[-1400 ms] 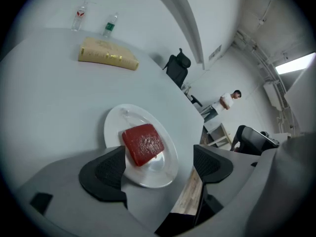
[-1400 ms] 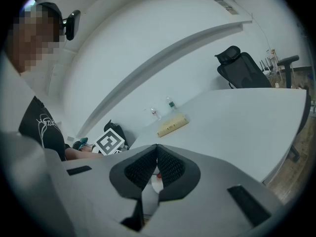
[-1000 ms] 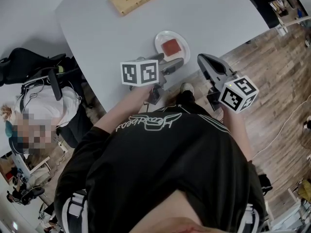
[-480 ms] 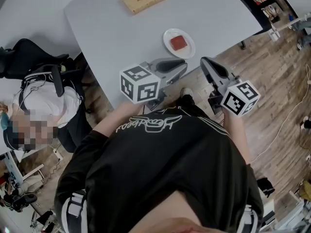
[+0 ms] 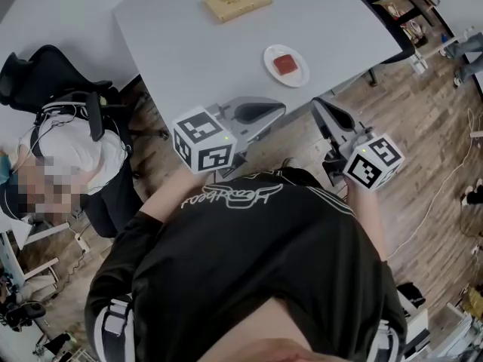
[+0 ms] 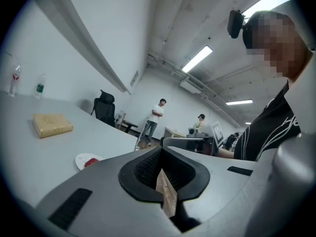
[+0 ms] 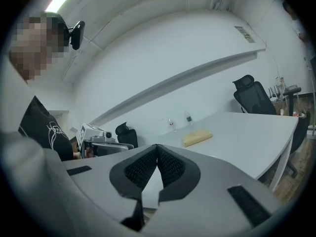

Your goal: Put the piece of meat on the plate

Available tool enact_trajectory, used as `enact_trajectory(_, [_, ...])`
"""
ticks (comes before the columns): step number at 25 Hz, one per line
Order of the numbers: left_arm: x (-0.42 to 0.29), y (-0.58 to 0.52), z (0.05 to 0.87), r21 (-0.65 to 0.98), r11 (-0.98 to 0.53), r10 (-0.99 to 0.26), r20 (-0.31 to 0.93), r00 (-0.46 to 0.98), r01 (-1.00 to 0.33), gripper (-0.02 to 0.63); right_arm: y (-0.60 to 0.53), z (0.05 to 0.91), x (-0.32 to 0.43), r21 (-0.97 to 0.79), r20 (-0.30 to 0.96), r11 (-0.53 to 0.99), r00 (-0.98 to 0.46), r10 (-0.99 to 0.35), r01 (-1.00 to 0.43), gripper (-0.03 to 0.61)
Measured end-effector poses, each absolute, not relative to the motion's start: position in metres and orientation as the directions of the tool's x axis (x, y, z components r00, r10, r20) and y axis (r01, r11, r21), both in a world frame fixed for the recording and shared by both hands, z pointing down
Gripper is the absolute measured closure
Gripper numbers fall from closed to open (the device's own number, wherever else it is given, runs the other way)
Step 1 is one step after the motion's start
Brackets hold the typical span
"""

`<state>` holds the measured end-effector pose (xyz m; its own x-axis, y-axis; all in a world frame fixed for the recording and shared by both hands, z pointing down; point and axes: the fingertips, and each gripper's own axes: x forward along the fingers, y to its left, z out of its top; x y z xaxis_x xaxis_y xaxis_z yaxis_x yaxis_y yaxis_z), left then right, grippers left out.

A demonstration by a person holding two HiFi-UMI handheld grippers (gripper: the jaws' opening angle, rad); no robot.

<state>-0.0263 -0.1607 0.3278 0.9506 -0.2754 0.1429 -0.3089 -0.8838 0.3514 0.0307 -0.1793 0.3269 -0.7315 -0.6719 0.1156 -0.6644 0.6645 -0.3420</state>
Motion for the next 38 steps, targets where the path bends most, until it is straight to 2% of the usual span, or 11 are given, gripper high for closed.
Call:
enact_trajectory(12, [-0.037, -0.126, 0.285, 0.352, -0.877, -0.332, 0.051, 0.942, -0.328, 0.606, -0.132, 0.3, 0.014, -0.256, 0.121, 0.754, -0.794, -0.595, -0.605, 0.571])
enact_trajectory(38, [0.034, 0.01, 0.301, 0.296, -0.871, -0.373, 0.126, 0.919, -0.393, 0.606, 0.009, 0.311, 0.079, -0.269, 0.079, 0.787, -0.827, -0.557, -0.556, 0.571])
